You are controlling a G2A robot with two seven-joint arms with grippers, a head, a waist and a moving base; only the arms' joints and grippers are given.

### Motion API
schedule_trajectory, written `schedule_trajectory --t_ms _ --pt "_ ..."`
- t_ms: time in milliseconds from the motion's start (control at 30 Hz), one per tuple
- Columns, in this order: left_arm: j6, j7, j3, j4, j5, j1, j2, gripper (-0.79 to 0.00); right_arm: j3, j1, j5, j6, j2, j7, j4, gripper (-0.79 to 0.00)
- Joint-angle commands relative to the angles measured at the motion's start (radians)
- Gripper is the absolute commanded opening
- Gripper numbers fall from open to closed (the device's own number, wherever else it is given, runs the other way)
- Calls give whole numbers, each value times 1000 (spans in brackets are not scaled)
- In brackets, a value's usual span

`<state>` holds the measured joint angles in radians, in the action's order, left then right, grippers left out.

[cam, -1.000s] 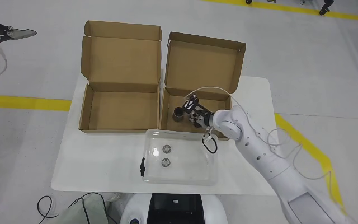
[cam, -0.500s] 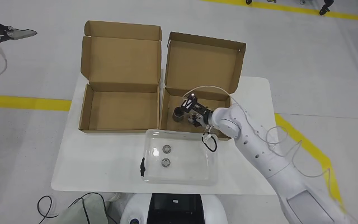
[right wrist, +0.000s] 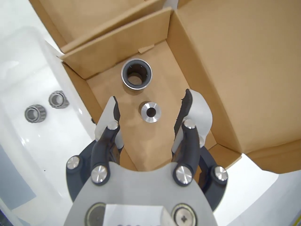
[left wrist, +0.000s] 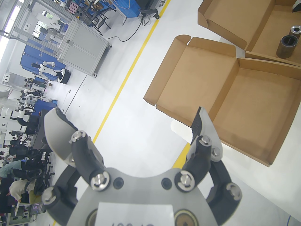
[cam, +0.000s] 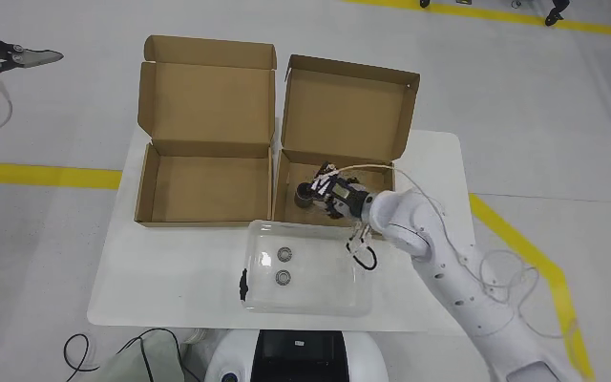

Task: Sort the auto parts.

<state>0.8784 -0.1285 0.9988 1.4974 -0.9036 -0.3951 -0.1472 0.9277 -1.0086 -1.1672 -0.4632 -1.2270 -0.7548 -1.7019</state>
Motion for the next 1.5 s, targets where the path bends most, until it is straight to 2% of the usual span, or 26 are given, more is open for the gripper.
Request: schedule_trajectory --t_ms 0,133,233,433,700,767,833,900,1167,1333,1467 --pt "0 0 0 0 0 0 0 0 9 -21 7 -59 5 59 -30 -271" --pt "0 0 0 0 0 0 0 0 -3 -41 -14 -164 11 149 -71 -280" --pt "0 0 0 0 0 0 0 0 -20 -54 -30 -202 12 207 -87 -280" --pt "0 0 0 0 0 0 0 0 -49 -107 -75 -221 14 308 -105 -280" --pt "0 0 0 0 0 0 0 0 -85 -178 -133 -212 19 364 -102 -292" --pt "0 0 0 0 0 0 0 0 -90 -185 -143 -213 19 377 -94 -317" --pt "0 0 0 0 0 0 0 0 -100 -186 -149 -222 19 380 -82 -360" --pt "0 0 0 0 0 0 0 0 -116 -179 -160 -238 17 370 -74 -369" --pt "0 0 0 0 0 0 0 0 -197 -123 -200 -298 3 283 -9 -262" --pt "0 0 0 0 0 0 0 0 -229 -93 -200 -279 -11 278 59 -262" --pt "0 0 0 0 0 0 0 0 -248 -76 -191 -232 -23 268 94 -311"
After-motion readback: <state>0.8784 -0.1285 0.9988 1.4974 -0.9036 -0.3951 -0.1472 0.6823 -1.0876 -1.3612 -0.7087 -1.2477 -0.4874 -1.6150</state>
